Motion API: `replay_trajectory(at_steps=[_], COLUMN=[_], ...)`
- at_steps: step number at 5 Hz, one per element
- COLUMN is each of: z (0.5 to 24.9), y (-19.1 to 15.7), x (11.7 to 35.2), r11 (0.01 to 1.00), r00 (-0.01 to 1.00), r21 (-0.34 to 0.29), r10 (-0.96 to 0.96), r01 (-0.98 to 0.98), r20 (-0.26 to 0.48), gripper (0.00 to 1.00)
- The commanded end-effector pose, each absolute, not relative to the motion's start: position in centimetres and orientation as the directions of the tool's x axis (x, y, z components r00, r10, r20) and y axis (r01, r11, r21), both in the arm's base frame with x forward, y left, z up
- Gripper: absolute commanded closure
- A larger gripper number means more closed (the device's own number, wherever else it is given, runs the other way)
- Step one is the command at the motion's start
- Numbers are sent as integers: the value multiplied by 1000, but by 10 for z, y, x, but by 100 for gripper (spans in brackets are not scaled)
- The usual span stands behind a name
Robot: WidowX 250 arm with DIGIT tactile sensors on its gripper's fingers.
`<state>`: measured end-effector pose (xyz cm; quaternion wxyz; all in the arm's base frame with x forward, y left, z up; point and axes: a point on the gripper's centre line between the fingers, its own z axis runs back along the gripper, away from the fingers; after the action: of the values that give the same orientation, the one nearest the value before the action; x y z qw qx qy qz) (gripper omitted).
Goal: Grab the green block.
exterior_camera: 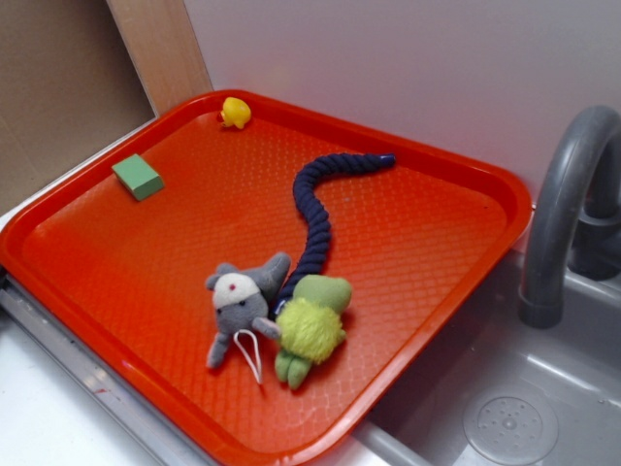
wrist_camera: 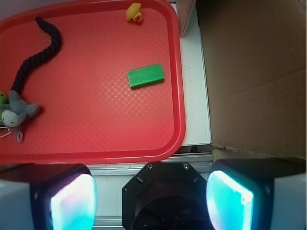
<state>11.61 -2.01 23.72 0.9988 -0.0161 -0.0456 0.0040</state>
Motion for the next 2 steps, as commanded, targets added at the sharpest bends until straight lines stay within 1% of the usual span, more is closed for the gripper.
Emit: replay_trajectory(at_steps=[1,2], z=[237,238], y=[-20,-7], x=[116,115], r11=[999,965], r00=[996,937], r21=[-33,-113], r10=[9,257], r01=[-6,-236], r20=[91,236], gripper=[0,0])
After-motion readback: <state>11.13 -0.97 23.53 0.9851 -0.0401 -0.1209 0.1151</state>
